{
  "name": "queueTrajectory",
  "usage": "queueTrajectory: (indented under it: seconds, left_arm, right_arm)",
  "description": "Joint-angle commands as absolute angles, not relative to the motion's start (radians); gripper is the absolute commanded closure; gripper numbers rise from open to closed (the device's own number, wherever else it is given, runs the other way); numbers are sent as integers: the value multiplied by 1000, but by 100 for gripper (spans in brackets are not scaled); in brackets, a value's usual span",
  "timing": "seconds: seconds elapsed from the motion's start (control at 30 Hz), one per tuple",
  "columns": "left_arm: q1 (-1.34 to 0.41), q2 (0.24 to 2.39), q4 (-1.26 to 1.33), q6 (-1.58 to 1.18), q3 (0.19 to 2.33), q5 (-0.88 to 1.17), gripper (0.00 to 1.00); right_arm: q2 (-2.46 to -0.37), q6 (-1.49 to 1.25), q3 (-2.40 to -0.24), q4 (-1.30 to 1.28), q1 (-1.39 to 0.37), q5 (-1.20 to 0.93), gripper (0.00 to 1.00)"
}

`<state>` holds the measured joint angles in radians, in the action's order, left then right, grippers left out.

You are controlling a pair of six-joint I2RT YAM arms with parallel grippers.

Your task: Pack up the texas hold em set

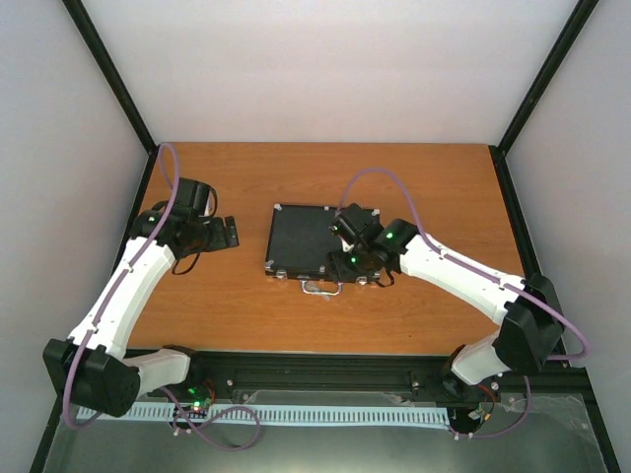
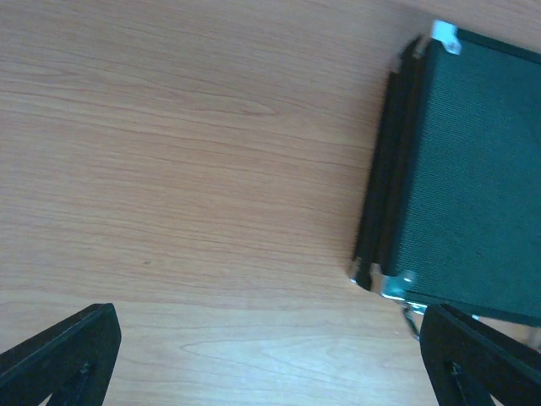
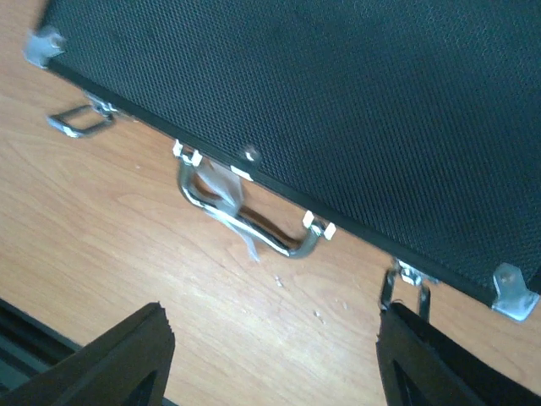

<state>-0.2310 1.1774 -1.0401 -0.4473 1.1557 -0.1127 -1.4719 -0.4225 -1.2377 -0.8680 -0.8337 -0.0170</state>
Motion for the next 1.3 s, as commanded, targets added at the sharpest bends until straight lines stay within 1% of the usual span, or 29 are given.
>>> queueTrajectory:
  seconds: [0.0, 0.1, 0.13, 0.17, 0.3, 0.53, 0.8, 1.07, 1.27]
  left_arm:
    - [-233, 1212, -973, -405, 1202, 107, 0]
    - [-252, 1245, -946, -386, 1219, 203, 0]
    - [-263, 1261, -943, -385, 1225, 225, 0]
    - [-274, 1277, -938, -384, 1231, 238, 0]
    - [-323, 1321, -912, -387, 1243, 252, 0]
    - [-359, 1415, -832, -395, 1261, 332, 0]
    - [-359, 1567, -767, -409, 1243, 292, 0]
    - [-352, 1649, -732, -423, 1212, 240, 2]
    - [-317, 1686, -688, -424, 1161, 287, 4]
  right_arm:
    - [-1437, -488, -1157, -832, -822, 8, 44]
    - [-1418, -498, -1111, -814, -792, 0, 79]
    - [-1409, -501, -1096, -803, -779, -11, 90]
    - [-1401, -504, -1081, -795, -766, -23, 96]
    - [-1382, -487, -1049, -751, -725, -70, 97]
    - [-1444, -399, -1121, -696, -725, -224, 97]
    - [-1514, -325, -1210, -665, -755, -329, 97]
    - [-1647, -275, -1313, -628, -816, -434, 97]
    - [-1754, -242, -1385, -620, -843, -486, 97]
